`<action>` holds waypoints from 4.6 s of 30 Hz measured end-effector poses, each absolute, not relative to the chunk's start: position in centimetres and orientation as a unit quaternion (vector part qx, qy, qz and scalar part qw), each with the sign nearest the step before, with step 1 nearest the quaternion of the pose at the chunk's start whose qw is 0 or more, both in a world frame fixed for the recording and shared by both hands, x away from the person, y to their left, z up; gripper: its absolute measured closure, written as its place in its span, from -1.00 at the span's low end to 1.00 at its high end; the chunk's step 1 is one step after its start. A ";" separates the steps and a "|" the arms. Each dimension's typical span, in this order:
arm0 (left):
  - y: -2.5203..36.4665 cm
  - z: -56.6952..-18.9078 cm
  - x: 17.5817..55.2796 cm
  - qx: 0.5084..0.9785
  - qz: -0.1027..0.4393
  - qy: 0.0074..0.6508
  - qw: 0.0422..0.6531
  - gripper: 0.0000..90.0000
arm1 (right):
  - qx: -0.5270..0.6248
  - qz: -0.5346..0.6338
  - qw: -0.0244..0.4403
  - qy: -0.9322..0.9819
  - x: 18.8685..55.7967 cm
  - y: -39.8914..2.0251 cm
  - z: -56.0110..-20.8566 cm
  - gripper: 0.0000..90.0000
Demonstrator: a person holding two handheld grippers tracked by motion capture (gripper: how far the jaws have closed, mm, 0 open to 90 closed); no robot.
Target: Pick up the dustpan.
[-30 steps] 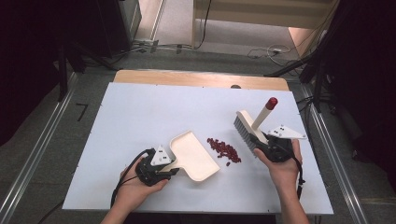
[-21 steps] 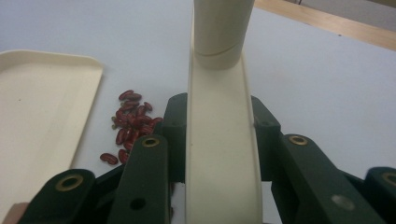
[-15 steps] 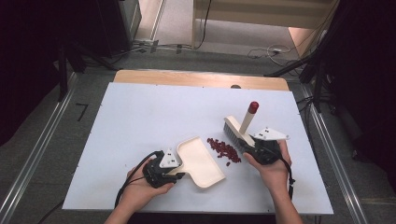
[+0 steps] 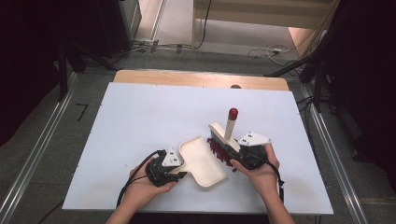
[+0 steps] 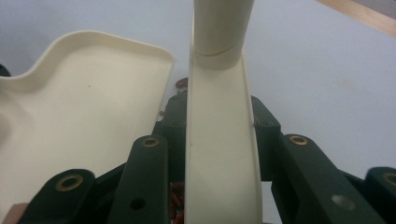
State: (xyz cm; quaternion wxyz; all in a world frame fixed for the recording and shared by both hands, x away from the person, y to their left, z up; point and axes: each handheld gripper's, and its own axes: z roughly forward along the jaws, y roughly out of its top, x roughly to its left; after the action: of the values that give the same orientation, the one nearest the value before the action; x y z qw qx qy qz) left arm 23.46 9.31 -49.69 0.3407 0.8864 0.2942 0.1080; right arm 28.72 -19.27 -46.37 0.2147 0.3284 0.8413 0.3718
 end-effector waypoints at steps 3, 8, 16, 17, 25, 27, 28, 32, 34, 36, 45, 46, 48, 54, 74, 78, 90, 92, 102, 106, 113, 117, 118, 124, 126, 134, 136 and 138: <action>9.3 -49.7 23.5 0.887 0.109 0.293 0.340 0.48 | 0.319 0.374 0.209 0.846 28.3 -18.3 -46.4 0.44; 9.3 -49.7 23.5 0.887 0.108 0.292 0.340 0.48 | 0.299 0.375 0.205 0.853 27.4 -16.8 -46.4 0.44; 9.3 -49.8 23.5 0.886 0.106 0.295 0.342 0.48 | 0.251 0.377 0.188 0.871 25.5 -14.2 -45.9 0.44; 9.3 -49.8 23.5 0.886 0.105 0.295 0.343 0.48 | 0.245 0.380 0.180 0.873 25.3 -13.9 -45.9 0.44; 9.5 -49.8 23.5 0.884 0.108 0.297 0.344 0.48 | 0.253 0.418 0.159 0.858 25.3 -14.9 -44.4 0.44; 9.8 -49.7 23.6 0.884 0.107 0.299 0.342 0.48 | 0.270 0.422 0.176 0.847 25.8 -16.0 -43.9 0.44; 10.0 -49.8 23.6 0.883 0.107 0.302 0.344 0.48 | 0.281 0.423 0.184 0.842 26.2 -16.7 -43.8 0.44; 10.6 -49.7 23.7 0.880 0.105 0.310 0.344 0.48 | 0.321 0.414 0.213 0.825 28.0 -19.1 -44.0 0.44; 11.0 -49.8 23.9 0.881 0.104 0.310 0.342 0.48 | 0.335 0.405 0.217 0.822 28.9 -19.8 -44.3 0.44; 11.1 -49.9 23.9 0.879 0.104 0.313 0.343 0.48 | 0.341 0.395 0.221 0.824 29.8 -20.1 -44.6 0.44; 11.2 -50.0 23.9 0.881 0.102 0.312 0.342 0.48 | 0.317 0.360 0.203 0.854 30.8 -17.4 -45.8 0.44; 11.2 -50.0 23.9 0.880 0.102 0.312 0.342 0.48 | 0.304 0.361 0.199 0.859 30.5 -17.0 -45.8 0.44; 11.2 -50.0 23.9 0.879 0.102 0.313 0.344 0.48 | 0.267 0.376 0.175 0.870 30.0 -16.4 -45.7 0.44; 11.2 -50.1 23.9 0.880 0.104 0.312 0.343 0.48 | 0.261 0.403 0.169 0.861 28.9 -16.9 -44.5 0.44; 9.7 -49.9 22.2 0.899 0.095 0.260 0.339 0.48 | 0.382 0.362 0.258 0.810 27.6 -24.8 -45.7 0.44; 9.3 -49.9 22.0 0.902 0.092 0.251 0.338 0.48 | 0.393 0.358 0.262 0.806 27.5 -24.9 -46.3 0.44; 9.0 -50.0 21.9 0.905 0.089 0.245 0.336 0.48 | 0.372 0.348 0.255 0.822 25.5 -21.9 -47.4 0.43; 8.9 -50.0 22.0 0.905 0.087 0.244 0.337 0.48 | 0.365 0.347 0.254 0.826 25.0 -21.0 -47.5 0.43; 8.8 -50.1 22.0 0.905 0.087 0.243 0.337 0.48 | 0.341 0.380 0.223 0.830 23.0 -17.2 -47.3 0.43; 8.8 -50.1 22.0 0.906 0.089 0.241 0.337 0.48 | 0.327 0.405 0.192 0.832 22.3 -16.2 -46.8 0.43; 8.9 -50.1 22.0 0.906 0.087 0.240 0.338 0.48 | 0.334 0.433 0.184 0.817 22.5 -17.3 -45.4 0.43; 8.9 -50.1 22.0 0.907 0.087 0.238 0.337 0.48 | 0.361 0.428 0.209 0.801 23.4 -19.7 -45.1 0.43; 9.0 -50.1 22.0 0.907 0.086 0.238 0.337 0.48 | 0.368 0.423 0.218 0.798 23.6 -20.3 -45.1 0.43; 8.8 -50.1 21.8 0.911 0.083 0.226 0.336 0.48 | 0.400 0.399 0.237 0.790 24.4 -22.6 -46.0 0.43; 8.7 -50.1 21.7 0.912 0.080 0.222 0.337 0.48 | 0.405 0.397 0.231 0.791 24.1 -22.7 -46.4 0.43; 8.2 -50.2 21.2 0.919 0.075 0.202 0.331 0.48 | 0.402 0.383 0.233 0.798 21.8 -20.9 -47.3 0.43; 8.1 -50.2 21.1 0.919 0.077 0.202 0.330 0.48 | 0.409 0.387 0.231 0.793 21.1 -20.5 -47.5 0.43; 8.1 -50.2 21.2 0.919 0.077 0.202 0.330 0.48 | 0.413 0.390 0.233 0.790 20.5 -20.1 -47.6 0.43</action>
State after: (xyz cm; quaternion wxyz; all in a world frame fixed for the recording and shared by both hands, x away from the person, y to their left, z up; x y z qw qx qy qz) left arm 21.15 8.06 -50.19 0.3302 0.9189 0.2016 0.0771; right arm 20.46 -20.09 -47.63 0.2328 0.4128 0.7895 0.3899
